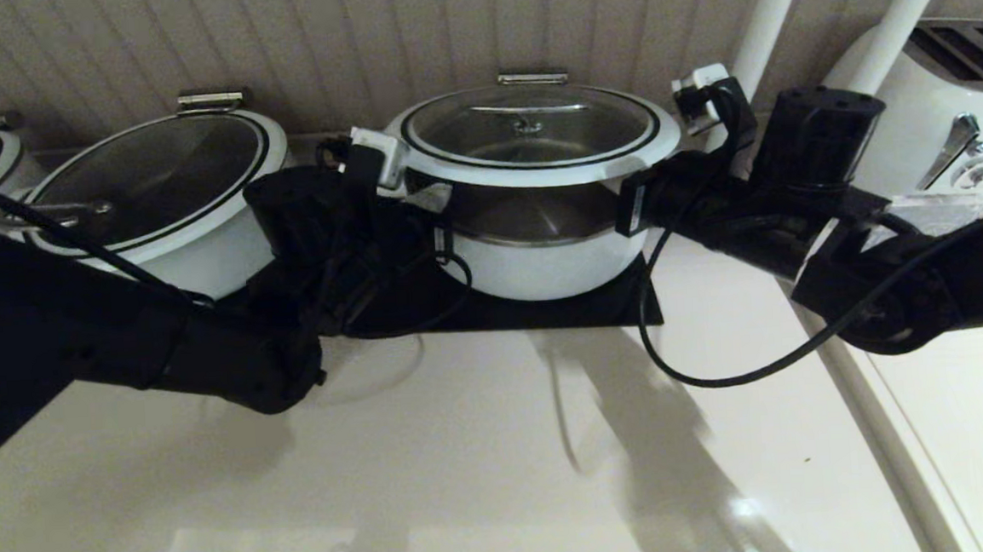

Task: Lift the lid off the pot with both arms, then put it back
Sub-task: Open the pot lid completely

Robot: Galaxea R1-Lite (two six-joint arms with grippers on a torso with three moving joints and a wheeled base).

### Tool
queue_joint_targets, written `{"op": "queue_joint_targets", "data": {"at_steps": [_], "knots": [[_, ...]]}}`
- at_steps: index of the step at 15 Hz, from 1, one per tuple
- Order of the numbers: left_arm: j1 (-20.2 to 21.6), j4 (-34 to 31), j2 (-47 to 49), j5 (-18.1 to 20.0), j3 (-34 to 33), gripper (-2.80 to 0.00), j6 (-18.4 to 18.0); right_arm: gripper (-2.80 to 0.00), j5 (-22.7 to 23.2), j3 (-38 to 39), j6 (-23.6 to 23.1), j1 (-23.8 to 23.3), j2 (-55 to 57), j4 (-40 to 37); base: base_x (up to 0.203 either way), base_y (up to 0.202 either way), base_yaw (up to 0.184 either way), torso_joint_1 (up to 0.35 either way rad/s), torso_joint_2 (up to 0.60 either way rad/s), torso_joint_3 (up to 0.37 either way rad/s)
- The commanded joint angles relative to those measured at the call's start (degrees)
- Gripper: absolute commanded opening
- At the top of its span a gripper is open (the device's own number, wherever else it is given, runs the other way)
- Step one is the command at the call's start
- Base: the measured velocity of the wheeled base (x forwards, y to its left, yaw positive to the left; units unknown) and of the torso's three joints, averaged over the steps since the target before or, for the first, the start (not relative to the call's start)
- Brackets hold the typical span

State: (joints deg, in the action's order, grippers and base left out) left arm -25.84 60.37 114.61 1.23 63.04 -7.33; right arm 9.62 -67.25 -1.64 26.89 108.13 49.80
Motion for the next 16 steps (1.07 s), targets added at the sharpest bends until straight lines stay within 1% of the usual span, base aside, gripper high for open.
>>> {"op": "queue_joint_targets", "data": {"at_steps": [1, 3, 6, 13, 16], "knots": [[0.00, 0.32, -1.48, 0.00, -2.79, -2.80, -0.15, -2.80, 0.05, -0.71, -0.03, -0.01, 0.14, 0.23, 0.000, 0.000, 0.000, 0.000, 0.00, 0.000], [0.00, 0.36, -3.45, -0.05, -6.87, -2.80, -0.35, -2.80, 0.05, -1.17, -0.03, -0.09, 0.15, 0.12, 0.000, 0.000, 0.000, 0.000, 0.00, 0.000], [0.00, 0.37, -9.02, -0.08, -14.82, -2.80, -0.52, -2.80, 0.05, -1.21, -0.03, -0.09, 0.06, 0.21, 0.000, 0.000, 0.000, 0.000, 0.00, 0.000], [0.25, -0.11, -25.25, -0.41, -24.23, -2.80, -0.50, -2.80, 0.05, -1.48, -0.03, -0.16, -0.11, 0.28, 0.000, 0.000, 0.000, 0.000, 0.00, 0.000], [2.25, -0.40, -33.27, -0.49, -29.85, -2.80, -0.49, -2.80, 0.05, -1.57, -0.03, -0.09, -0.11, 0.30, 0.000, 0.000, 0.000, 0.000, 0.00, 0.000]]}}
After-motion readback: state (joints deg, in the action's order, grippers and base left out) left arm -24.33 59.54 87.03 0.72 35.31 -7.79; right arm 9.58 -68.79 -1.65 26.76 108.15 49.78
